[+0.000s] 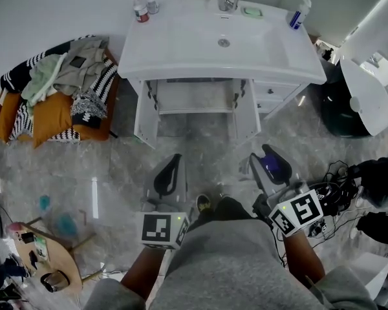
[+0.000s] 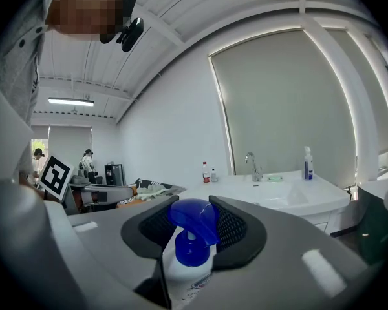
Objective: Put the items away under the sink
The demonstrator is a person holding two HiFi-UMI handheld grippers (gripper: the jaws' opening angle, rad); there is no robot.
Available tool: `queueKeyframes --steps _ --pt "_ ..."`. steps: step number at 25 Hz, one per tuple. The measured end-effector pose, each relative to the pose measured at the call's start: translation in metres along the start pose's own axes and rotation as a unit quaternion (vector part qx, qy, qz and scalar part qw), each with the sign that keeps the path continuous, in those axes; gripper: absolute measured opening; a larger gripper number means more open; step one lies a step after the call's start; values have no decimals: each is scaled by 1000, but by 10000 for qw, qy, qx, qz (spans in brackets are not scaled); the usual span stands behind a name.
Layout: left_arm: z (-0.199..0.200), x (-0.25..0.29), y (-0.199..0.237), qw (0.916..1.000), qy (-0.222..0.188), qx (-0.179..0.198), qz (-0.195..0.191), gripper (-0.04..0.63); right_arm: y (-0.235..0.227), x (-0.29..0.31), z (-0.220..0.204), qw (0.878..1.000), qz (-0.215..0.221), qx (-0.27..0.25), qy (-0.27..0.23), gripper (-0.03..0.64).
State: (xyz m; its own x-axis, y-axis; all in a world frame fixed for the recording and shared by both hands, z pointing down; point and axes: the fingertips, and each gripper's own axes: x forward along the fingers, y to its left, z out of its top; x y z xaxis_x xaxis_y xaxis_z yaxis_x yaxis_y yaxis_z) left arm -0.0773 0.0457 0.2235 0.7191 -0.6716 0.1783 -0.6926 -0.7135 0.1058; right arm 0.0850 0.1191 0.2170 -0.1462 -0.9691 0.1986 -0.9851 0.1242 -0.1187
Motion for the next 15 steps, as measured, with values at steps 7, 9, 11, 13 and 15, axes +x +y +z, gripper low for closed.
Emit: queueKeyframes --steps 7,9,11,13,15 --pt "5 -2 2 10000 -50 -35 67 11 1 3 7 10000 37 -28 -43 144" --pt "6 -1 2 10000 -48 -46 68 12 0 4 8 10000 46 -22 -57 144" --pt "6 1 1 10000 -37 -42 62 12 -2 7 9 10000 53 -22 -75 144" --pt "6 3 0 10000 -21 -23 75 12 -5 10 10 9999 68 -12 -92 145" --pt "7 7 0 9999 -5 -31 98 12 -10 13 11 9999 84 2 -95 144"
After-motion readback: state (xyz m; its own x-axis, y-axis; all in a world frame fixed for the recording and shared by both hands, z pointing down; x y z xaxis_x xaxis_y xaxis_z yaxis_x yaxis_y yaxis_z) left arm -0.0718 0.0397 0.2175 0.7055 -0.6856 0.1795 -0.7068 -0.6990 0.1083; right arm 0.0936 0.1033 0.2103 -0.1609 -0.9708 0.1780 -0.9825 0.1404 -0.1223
